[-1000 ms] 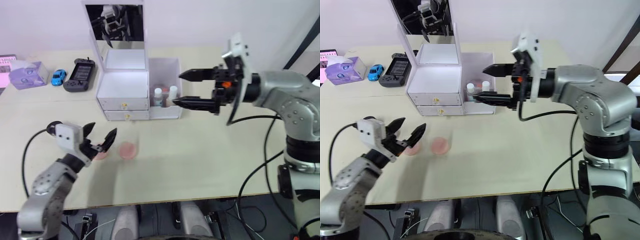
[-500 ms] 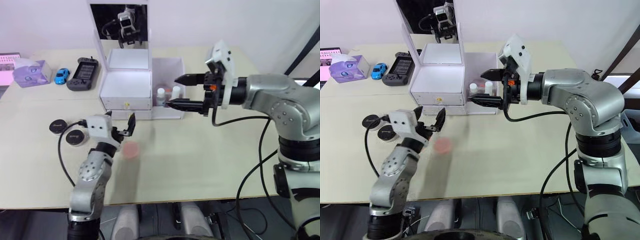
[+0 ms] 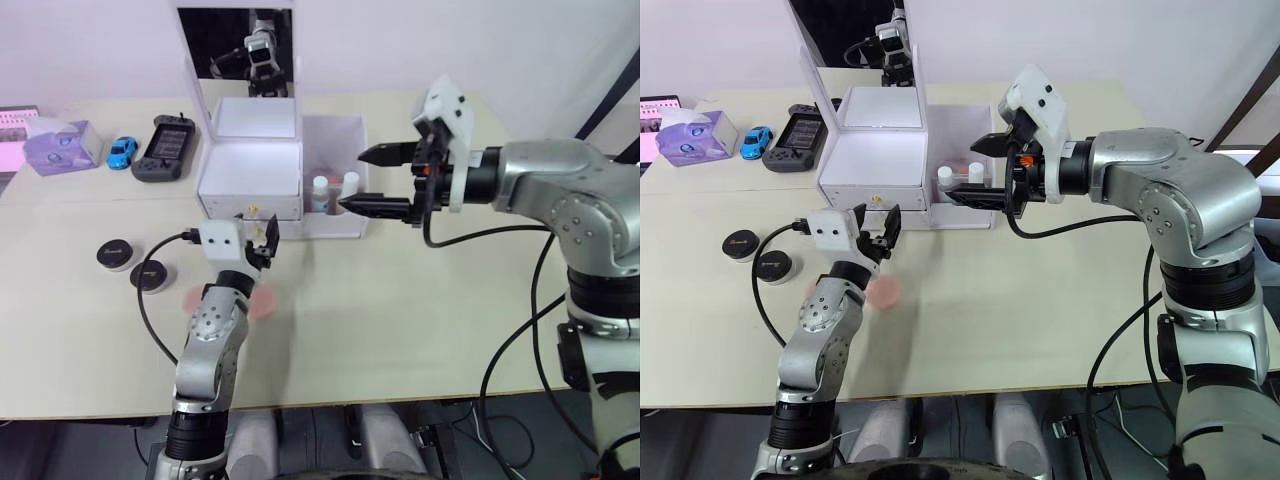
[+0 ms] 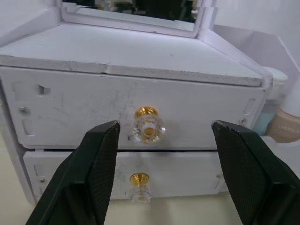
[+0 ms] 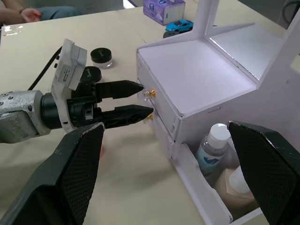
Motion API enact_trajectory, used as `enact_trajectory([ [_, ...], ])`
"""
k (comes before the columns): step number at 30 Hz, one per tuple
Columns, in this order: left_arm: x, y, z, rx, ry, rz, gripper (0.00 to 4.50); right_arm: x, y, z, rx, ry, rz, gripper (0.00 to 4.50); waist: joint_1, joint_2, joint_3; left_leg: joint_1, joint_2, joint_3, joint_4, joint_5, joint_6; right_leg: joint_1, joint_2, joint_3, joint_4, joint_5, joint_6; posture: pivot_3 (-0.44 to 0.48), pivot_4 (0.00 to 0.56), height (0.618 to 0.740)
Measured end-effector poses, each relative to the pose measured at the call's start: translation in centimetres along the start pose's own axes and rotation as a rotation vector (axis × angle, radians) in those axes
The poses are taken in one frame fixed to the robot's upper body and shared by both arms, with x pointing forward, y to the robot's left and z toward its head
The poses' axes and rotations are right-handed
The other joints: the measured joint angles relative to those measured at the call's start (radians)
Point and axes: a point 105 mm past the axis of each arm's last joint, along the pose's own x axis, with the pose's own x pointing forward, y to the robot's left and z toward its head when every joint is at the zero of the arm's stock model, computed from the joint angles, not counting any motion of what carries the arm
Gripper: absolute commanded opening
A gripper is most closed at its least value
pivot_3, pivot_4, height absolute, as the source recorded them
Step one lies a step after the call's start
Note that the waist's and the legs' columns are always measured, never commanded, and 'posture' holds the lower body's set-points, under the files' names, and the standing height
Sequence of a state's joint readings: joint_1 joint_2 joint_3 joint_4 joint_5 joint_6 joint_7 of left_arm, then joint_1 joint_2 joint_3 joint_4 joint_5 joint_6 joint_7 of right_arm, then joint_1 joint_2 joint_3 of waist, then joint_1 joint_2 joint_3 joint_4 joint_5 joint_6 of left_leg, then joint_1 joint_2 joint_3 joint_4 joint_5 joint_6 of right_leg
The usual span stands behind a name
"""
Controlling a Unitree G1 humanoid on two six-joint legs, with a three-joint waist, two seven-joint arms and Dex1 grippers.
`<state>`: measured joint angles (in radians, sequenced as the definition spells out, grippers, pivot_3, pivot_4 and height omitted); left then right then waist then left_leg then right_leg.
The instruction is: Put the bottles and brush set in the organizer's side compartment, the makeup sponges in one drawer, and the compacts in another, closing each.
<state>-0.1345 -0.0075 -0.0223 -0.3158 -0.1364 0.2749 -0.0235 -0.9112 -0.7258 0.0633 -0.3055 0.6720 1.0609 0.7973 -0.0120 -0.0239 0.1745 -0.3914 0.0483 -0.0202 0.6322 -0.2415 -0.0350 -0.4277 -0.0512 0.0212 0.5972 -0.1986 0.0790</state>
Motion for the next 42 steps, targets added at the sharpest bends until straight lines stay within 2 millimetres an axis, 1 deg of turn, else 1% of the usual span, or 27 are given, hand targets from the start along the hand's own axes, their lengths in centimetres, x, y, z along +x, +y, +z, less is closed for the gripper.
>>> enact_trajectory([
  [2, 0.1, 0.2, 0.1, 0.0, -0.007, 0.015, 2.0, 0.0, -0.1, 0.0, -0.001, 0.001, -0.005, 4.5, 0.0, 0.0, 0.0, 0.0, 0.0, 0.0, 0.0, 0.0, 0.0, 0.0, 0.0, 0.0, 0.0, 0.0, 0.0, 0.0, 0.15, 0.74],
  [3, 0.1, 0.3, 0.2, 0.0, -0.01, 0.018, 1.53, 0.0, -0.1, 0.0, -0.001, 0.001, -0.007, 4.5, 0.0, 0.0, 0.0, 0.0, 0.0, 0.0, 0.0, 0.0, 0.0, 0.0, 0.0, 0.0, 0.0, 0.0, 0.0, 0.0, 0.15, 0.74],
  [5, 0.2, 0.5, 0.3, 0.001, -0.02, 0.025, 0.4, -0.1, -0.2, -0.1, -0.005, 0.006, -0.017, 4.5, 0.0, 0.0, 0.0, 0.0, 0.0, 0.0, 0.0, 0.0, 0.0, 0.0, 0.0, 0.0, 0.0, 0.0, 0.0, 0.0, 0.15, 0.74],
  [6, 0.3, 0.4, 0.6, 0.004, -0.032, 0.021, 0.03, -0.1, -0.3, -0.1, -0.009, 0.011, -0.025, 4.5, 0.001, 0.0, 0.0, 0.0, 0.0, 0.0, 0.0, 0.0, 0.0, 0.0, 0.0, 0.0, 0.0, 0.0, 0.0, 0.0, 0.15, 0.74],
  [11, 0.2, 0.4, 0.6, 0.046, -0.027, 0.01, 0.03, -0.1, -0.5, -0.2, -0.018, 0.018, -0.041, 4.5, 0.002, 0.0, 0.0, 0.0, 0.0, 0.0, 0.0, 0.0, 0.0, 0.0, 0.0, 0.0, 0.0, 0.0, 0.0, 0.0, 0.15, 0.74],
  [17, -0.6, 0.2, 0.3, 0.065, -0.005, -0.015, 0.03, -0.1, -0.6, 0.0, -0.032, 0.009, -0.044, 4.5, 0.0, 0.0, 0.0, 0.0, 0.0, 0.0, 0.0, 0.0, 0.0, 0.0, 0.0, 0.0, 0.0, 0.0, 0.0, 0.0, 0.15, 0.74],
  [20, -0.8, -0.1, 0.0, 0.057, 0.003, -0.027, 0.89, -0.1, -0.6, 0.0, -0.041, 0.005, -0.046, 4.5, 0.0, 0.0, 0.0, 0.0, 0.0, 0.0, 0.0, 0.0, 0.0, 0.0, 0.0, 0.0, -0.001, 0.0, 0.001, 0.0, 0.15, 0.74],
  [24, -0.8, 0.0, 0.3, 0.051, -0.009, -0.026, 2.89, 0.0, -0.7, 0.0, -0.043, 0.002, -0.045, 4.5, 0.0, 0.0, 0.0, 0.0, 0.0, 0.0, 0.0, 0.0, 0.0, 0.0, 0.0, 0.0, -0.001, -0.001, 0.001, 0.0, 0.15, 0.74],
  [25, -0.8, 0.1, 0.4, 0.052, -0.011, -0.022, 3.31, 0.0, -0.7, 0.0, -0.041, 0.002, -0.046, 4.5, 0.0, 0.0, 0.0, 0.0, 0.0, 0.0, 0.0, 0.0, 0.0, 0.0, 0.0, 0.0, -0.001, 0.0, 0.001, 0.0, 0.15, 0.74],
  [31, -0.4, 0.2, 1.0, 0.047, -0.035, -0.017, 3.31, 0.1, -0.8, -0.1, -0.035, 0.001, -0.046, 4.5, 0.0, 0.0, 0.0, 0.0, 0.0, 0.0, 0.0, 0.0, 0.0, 0.0, 0.0, 0.0, -0.001, 0.0, 0.001, 0.0, 0.15, 0.74],
  [38, 0.2, 0.4, -0.4, 0.016, 0.002, -0.001, 3.31, 0.1, -0.8, -0.2, -0.03, 0.008, -0.049, 4.5, 0.0, 0.0, 0.0, 0.0, 0.0, 0.0, -0.001, 0.0, 0.0, 0.0, 0.0, 0.0, -0.001, 0.0, 0.0, 0.0, 0.15, 0.74],
  [40, 0.3, 0.3, -0.5, 0.012, 0.005, -0.005, 3.31, 0.1, -0.6, -0.2, -0.032, 0.012, -0.049, 4.5, 0.0, 0.0, 0.0, 0.0, 0.0, 0.0, -0.001, 0.0, 0.0, 0.0, 0.0, 0.0, -0.001, 0.0, 0.0, 0.0, 0.15, 0.74],
  [42, 0.3, 0.3, -0.6, 0.013, 0.002, -0.005, 2.77, 0.1, -0.5, -0.1, -0.035, 0.012, -0.05, 4.5, 0.0, 0.0, 0.0, 0.0, 0.0, 0.0, -0.001, 0.0, 0.0, 0.0, 0.0, 0.0, -0.001, 0.0, 0.0, 0.0, 0.15, 0.74],
])
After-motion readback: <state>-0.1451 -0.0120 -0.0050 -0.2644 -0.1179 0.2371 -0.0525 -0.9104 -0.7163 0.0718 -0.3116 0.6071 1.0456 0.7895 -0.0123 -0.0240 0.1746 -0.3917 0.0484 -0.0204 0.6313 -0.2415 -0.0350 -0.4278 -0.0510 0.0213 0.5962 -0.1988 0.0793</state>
